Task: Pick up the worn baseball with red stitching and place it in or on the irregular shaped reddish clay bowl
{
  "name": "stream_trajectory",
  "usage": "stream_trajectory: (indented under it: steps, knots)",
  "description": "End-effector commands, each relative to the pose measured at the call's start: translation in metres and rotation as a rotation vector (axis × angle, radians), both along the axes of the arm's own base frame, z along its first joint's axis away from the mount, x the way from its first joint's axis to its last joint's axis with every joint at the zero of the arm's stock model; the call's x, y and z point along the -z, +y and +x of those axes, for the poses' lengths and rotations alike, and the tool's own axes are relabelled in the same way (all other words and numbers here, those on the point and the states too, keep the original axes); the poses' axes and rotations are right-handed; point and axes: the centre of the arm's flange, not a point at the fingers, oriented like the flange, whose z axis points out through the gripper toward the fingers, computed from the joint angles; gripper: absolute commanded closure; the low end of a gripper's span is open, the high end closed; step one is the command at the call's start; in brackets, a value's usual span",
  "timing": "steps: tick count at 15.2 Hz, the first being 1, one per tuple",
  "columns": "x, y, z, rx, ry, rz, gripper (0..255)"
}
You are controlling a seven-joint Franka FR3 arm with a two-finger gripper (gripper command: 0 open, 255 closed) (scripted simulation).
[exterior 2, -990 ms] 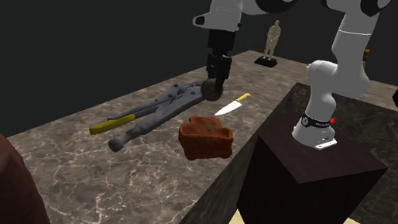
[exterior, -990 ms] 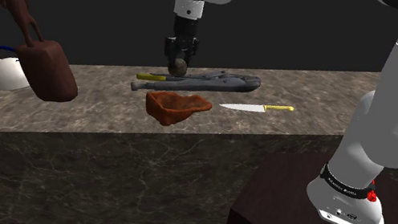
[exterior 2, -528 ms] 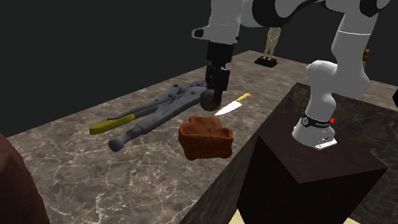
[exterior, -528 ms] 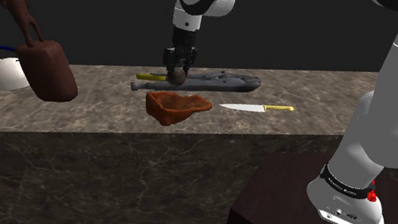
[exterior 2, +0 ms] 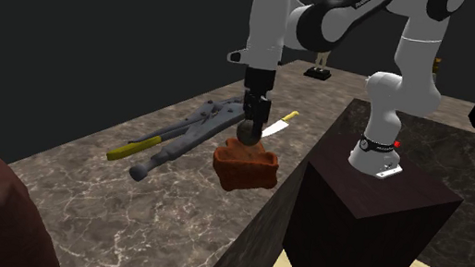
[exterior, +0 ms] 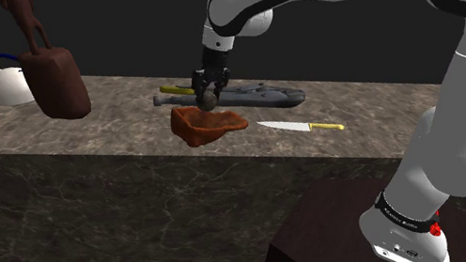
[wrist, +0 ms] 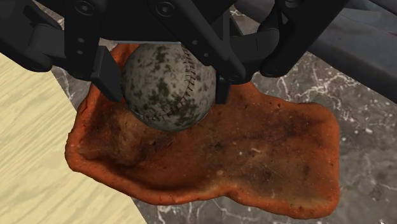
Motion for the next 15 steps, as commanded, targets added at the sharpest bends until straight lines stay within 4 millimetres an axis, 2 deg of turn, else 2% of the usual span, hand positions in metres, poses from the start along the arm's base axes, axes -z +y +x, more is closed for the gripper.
stream_trajectory:
  steps: [1, 6, 7, 12, 15]
  knots:
    - [0.003, 0.0, 0.0, 0.0, -0.001, 0.0, 255]
    - [0.003, 0.0, 0.0, 0.0, -0.001, 0.0, 255]
    - [0.003, 0.0, 0.0, 0.0, -0.001, 0.0, 0]
    - [0.003, 0.0, 0.0, 0.0, -0.001, 0.0, 0]
    - [-0.036, -0.007, -0.003, 0.0, -0.001, 0.0, 0]
